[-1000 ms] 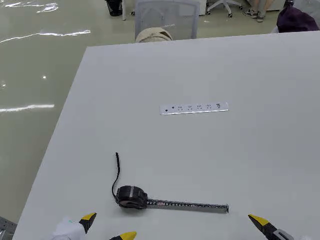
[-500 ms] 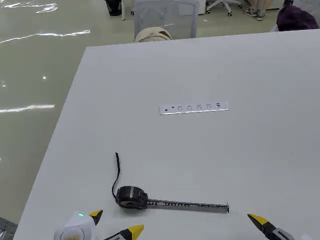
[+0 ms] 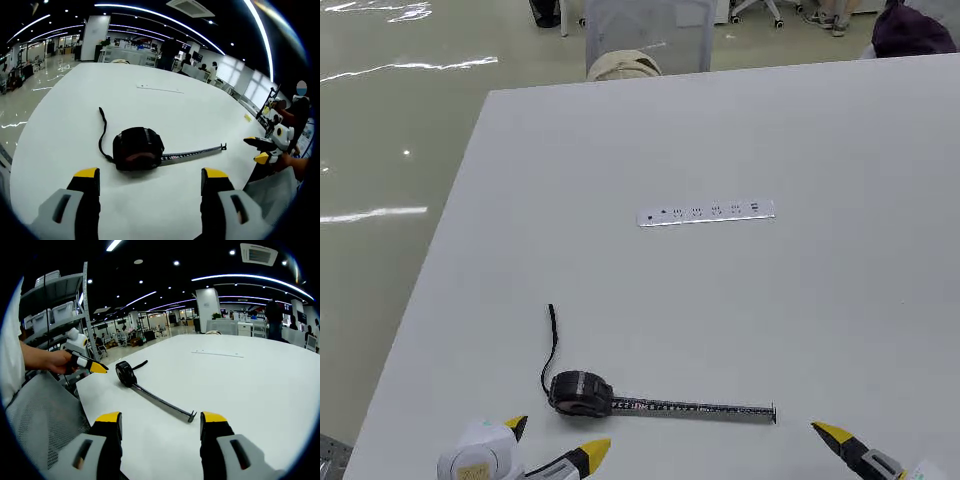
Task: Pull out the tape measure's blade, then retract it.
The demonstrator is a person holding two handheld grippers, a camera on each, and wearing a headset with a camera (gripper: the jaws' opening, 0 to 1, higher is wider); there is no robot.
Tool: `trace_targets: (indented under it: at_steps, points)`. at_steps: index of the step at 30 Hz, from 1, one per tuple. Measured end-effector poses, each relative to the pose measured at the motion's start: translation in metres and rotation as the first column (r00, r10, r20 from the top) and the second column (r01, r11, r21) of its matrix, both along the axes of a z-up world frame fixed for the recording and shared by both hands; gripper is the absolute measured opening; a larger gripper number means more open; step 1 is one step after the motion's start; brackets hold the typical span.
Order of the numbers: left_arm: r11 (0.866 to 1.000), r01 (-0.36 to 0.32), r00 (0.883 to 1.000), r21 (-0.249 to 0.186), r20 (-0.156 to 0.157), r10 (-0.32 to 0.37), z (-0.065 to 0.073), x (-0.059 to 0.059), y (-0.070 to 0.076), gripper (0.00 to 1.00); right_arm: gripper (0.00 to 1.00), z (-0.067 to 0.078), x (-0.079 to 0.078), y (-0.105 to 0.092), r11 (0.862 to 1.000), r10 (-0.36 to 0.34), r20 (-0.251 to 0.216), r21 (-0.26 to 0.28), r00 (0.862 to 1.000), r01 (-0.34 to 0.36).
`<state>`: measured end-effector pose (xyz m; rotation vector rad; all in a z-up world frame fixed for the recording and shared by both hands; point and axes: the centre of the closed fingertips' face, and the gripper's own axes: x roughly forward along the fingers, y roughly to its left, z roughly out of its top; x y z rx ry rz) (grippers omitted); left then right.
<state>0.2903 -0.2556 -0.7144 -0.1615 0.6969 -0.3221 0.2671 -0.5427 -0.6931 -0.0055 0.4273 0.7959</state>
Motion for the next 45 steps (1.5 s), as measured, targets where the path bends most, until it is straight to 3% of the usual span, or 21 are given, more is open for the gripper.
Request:
trace_targets:
  at_steps: [7,17,31,45]
  points:
    - [1.0,-0.018,1.0,0.006,-0.004,0.018,-0.003,0.004,0.0,0.82,0.64,-0.001,0.003,0.002,1.0,0.004,-0.006,0.004,1.0,-0.004]
    - [0.998,-0.057,0.998,-0.021,-0.01,0.057,-0.007,0.011,-0.006,0.84,0.65,-0.003,0.005,0.007,1.0,0.017,-0.004,0.001,1.0,-0.017]
    - [0.999,-0.047,0.999,-0.016,-0.025,0.047,-0.012,0.026,-0.016,0.85,0.65,-0.007,0.01,0.006,1.0,0.019,-0.023,0.005,1.0,-0.019]
    - [0.997,-0.076,0.997,-0.029,-0.037,0.075,-0.014,0.038,-0.014,0.84,0.64,-0.008,0.015,0.004,1.0,0.021,-0.029,0.013,0.999,-0.02]
